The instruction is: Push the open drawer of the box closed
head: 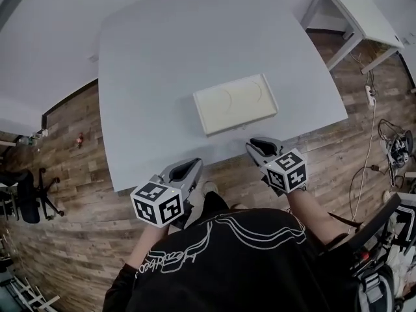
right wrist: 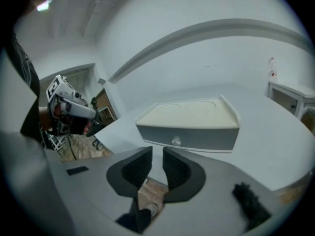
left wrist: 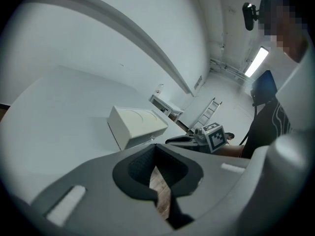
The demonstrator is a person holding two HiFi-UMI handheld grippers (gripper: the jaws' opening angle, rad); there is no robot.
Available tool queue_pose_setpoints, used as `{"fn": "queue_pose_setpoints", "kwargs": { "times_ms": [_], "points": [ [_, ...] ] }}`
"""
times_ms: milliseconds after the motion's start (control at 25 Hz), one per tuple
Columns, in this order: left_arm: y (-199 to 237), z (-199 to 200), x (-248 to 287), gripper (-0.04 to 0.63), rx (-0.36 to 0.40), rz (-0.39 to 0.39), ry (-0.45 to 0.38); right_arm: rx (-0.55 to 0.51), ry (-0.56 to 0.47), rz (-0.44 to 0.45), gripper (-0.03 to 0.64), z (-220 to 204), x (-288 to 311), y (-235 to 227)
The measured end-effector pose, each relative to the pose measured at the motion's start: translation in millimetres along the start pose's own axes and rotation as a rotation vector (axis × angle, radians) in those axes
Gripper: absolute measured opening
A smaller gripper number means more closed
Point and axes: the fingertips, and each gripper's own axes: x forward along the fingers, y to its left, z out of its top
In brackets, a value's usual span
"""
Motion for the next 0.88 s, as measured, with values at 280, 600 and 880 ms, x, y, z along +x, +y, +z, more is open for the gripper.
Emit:
{"fn": "queue_pose_setpoints", "kwargs": {
  "times_ms": [280, 600, 880],
  "points": [
    [-48.1, -22.8, 5.0, 0.005, 0.045, -0.021, -0.016, -0.069, -0.101, 0.158, 0.042, 15.1, -53.9, 54.8],
    [-120.0, -31.2, 3.9, 0.005, 0.117, -0.019, -0.081, -0.078, -0.108, 0.246, 0.011, -2.7, -115.0, 78.8],
    [-172.6, -42.8, -2.0, 0.005, 0.153, -0.032, -0.119, -0.078, -0.152, 0.307, 0.009, -6.7, -162.6, 101.4]
  ]
}}
